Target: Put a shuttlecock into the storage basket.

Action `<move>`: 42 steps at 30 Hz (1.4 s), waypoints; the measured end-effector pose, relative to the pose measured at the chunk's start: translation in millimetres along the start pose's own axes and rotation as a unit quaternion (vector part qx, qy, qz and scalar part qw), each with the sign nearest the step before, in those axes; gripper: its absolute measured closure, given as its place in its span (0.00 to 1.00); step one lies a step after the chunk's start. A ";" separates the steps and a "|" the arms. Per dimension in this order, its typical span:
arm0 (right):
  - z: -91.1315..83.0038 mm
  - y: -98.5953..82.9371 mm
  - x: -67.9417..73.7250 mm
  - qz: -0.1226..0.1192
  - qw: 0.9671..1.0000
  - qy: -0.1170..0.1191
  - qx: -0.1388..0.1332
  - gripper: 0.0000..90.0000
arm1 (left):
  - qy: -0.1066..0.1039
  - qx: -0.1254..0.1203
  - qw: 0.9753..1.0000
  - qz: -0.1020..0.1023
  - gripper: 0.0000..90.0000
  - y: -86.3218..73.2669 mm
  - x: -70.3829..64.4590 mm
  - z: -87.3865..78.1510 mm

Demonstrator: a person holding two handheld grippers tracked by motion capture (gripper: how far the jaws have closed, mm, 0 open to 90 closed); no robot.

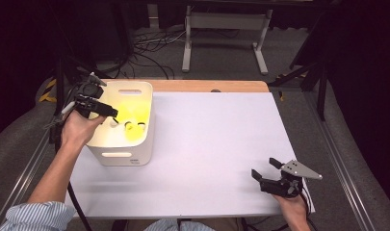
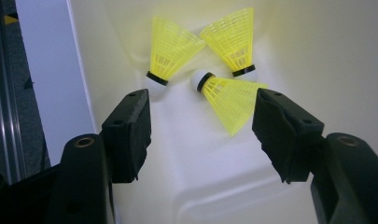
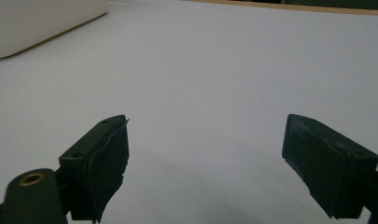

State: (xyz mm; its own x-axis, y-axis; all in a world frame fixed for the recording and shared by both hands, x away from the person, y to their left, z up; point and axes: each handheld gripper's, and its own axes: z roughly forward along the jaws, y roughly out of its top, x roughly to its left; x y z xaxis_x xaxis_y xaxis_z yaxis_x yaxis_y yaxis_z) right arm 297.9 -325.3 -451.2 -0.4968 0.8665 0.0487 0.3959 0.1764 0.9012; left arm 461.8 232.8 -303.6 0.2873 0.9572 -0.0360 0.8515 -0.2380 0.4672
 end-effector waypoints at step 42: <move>0.6 -0.1 0.0 -0.001 1.000 0.001 0.002 0.17 | 0.019 -0.016 0.999 -0.035 0.42 -15.2 33.1 -17.4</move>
State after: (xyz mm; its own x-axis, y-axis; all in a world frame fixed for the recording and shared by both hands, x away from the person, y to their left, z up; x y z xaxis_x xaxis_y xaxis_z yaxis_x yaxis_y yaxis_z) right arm 298.3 -325.0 -451.6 -0.4995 0.8649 0.0483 0.3975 0.1794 0.8999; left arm 450.8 271.0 -296.4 0.2097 0.9771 -0.0369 0.8541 -0.1647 0.4933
